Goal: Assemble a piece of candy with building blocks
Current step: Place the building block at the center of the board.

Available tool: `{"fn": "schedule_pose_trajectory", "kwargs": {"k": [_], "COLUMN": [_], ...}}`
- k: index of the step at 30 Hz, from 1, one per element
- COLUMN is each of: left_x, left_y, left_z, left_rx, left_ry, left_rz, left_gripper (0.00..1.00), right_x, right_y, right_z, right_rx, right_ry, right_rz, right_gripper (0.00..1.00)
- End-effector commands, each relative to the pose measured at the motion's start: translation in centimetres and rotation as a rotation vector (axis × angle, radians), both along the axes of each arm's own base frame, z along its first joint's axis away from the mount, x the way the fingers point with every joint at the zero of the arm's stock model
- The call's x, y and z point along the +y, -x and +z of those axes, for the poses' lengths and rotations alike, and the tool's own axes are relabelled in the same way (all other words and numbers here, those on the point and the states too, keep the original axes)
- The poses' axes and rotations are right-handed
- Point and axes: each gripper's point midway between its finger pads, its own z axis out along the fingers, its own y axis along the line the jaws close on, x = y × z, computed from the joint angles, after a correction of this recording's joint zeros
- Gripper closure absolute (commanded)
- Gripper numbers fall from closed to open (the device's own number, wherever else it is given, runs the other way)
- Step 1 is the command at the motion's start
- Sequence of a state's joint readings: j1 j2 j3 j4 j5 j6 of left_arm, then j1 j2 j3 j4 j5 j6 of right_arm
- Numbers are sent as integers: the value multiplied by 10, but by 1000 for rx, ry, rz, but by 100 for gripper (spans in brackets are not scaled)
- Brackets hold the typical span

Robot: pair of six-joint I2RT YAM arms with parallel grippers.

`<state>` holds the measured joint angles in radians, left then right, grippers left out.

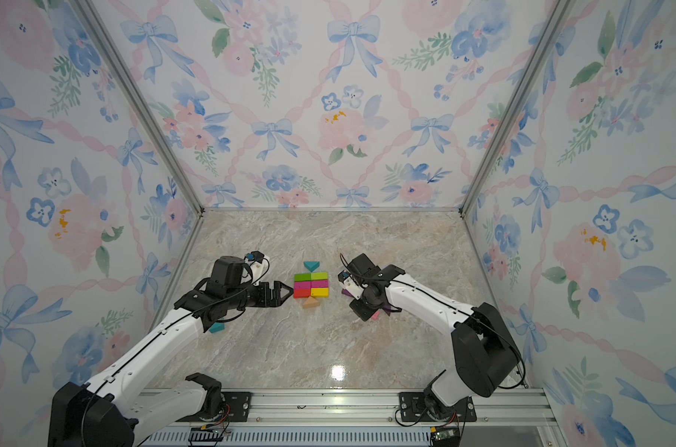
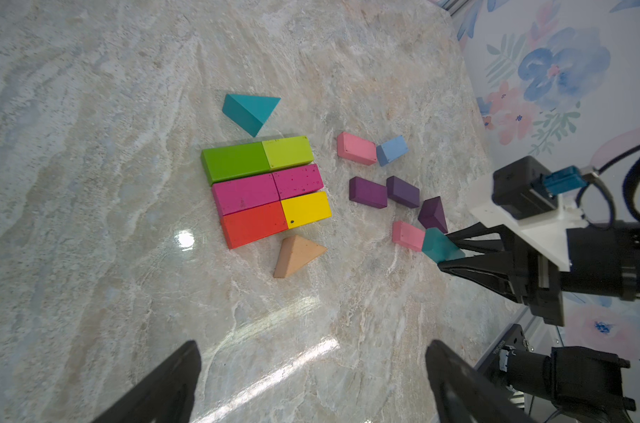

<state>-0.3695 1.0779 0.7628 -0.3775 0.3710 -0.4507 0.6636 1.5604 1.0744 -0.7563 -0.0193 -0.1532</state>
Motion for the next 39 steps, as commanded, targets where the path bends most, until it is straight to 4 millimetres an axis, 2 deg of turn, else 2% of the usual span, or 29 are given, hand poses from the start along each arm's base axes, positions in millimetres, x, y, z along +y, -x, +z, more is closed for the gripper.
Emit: {"fn": "schedule_pose_trajectory", "kwargs": {"k": [1, 6, 9, 15, 21, 27, 28, 35, 39], "left_x": [-6, -13, -24, -41, -41, -41, -42, -41, -36], "left_y": [-5, -6, -3, 4, 8, 15, 16, 18, 19], "left_z": [4, 9, 13, 9, 13, 10, 11, 13, 8], "left_rx": [-26, -52, -71, -76, -87, -89, -90, -103, -88], "left_ry": [2, 7, 22, 25, 49, 56, 58, 63, 61], "left_rz": [4, -23, -61, -110, -110, -133, -139, -143, -126], "left_gripper": [2, 2, 2, 2, 2, 2, 2, 2, 2], "right_x": [5, 3, 2, 5, 15, 10, 10, 29, 30], "right_y": [-3, -2, -1, -8, -7, -13, -11, -19, -27], "right_z": [0, -7, -11, -12, -18, -23, -32, -45, -57], "right_rx": [8, 11, 13, 2, -10, -25, -6, -25, -8], "right_ry": [-1, 21, 27, 47, 10, 34, 48, 42, 56], "right_rz": [22, 34, 46, 73, 136, 156, 164, 222, 236], "right_gripper": [100, 100, 100, 100, 100, 100, 100, 100, 100]}}
